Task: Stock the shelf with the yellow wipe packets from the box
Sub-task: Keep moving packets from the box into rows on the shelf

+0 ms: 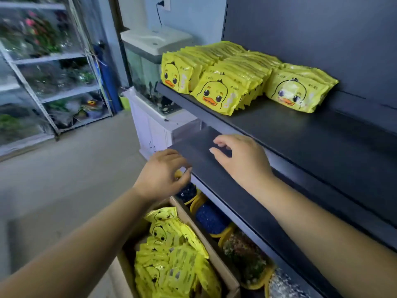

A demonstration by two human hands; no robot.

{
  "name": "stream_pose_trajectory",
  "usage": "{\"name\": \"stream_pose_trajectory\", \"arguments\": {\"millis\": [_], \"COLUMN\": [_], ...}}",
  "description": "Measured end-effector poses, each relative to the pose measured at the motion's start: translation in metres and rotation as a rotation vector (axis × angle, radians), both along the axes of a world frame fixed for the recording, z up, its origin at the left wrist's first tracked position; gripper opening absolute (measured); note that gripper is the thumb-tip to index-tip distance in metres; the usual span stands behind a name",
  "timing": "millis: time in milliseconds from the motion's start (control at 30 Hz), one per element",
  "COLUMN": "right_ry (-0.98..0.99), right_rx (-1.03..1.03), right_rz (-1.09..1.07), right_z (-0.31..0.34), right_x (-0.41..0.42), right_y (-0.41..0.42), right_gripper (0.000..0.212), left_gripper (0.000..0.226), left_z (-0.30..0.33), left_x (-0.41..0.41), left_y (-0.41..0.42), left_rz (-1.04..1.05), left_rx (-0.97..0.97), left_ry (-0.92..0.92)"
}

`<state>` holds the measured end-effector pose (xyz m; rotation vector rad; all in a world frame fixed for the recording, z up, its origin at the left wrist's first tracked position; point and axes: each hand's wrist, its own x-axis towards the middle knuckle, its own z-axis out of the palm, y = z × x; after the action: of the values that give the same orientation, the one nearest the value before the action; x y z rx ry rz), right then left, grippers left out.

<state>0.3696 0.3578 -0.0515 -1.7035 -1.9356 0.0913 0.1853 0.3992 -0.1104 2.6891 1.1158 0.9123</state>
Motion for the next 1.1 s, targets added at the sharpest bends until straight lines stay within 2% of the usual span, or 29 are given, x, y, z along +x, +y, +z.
{"name": "stream_pose_trajectory", "arguments": {"millis": [133,333,700,900,1100], "right_ry": [0.012,0.019,0.12,0.119,0.206], "right_rx": [-0.139,-0.371,-0.675,-0.908,-1.105], "right_rz": [0.01,-0.041,-0.134,-0.301,-0.426], "right_z": [-0.045,-0.122,-0.262,-0.366,-0.456], "right_x": [-0.055,-0.088,-0.039,-0.023,-0.024], "right_y": [-0.041,-0.081,-0.113,-0.117,-0.105], "right_gripper": [0.027,0.027,0.026,0.036,0.047], "left_gripper": [0.027,0.029,0.033,0.035,0.037], "left_z": [-0.035,-0.09,-0.184,-0.264,-0.353], "left_x": [-0.058,-0.1,-0.099,-0.079,-0.075], "left_y": [-0.038,-0.091,-0.137,-0.142,-0.135], "left_rz": [0.062,0.116,0.282,0.238,0.142], "left_rx": [-0.03,-0.207,-0.511,-0.703,-0.88], "left_ry": [0.004,0.001,0.11,0.187,0.281]}}
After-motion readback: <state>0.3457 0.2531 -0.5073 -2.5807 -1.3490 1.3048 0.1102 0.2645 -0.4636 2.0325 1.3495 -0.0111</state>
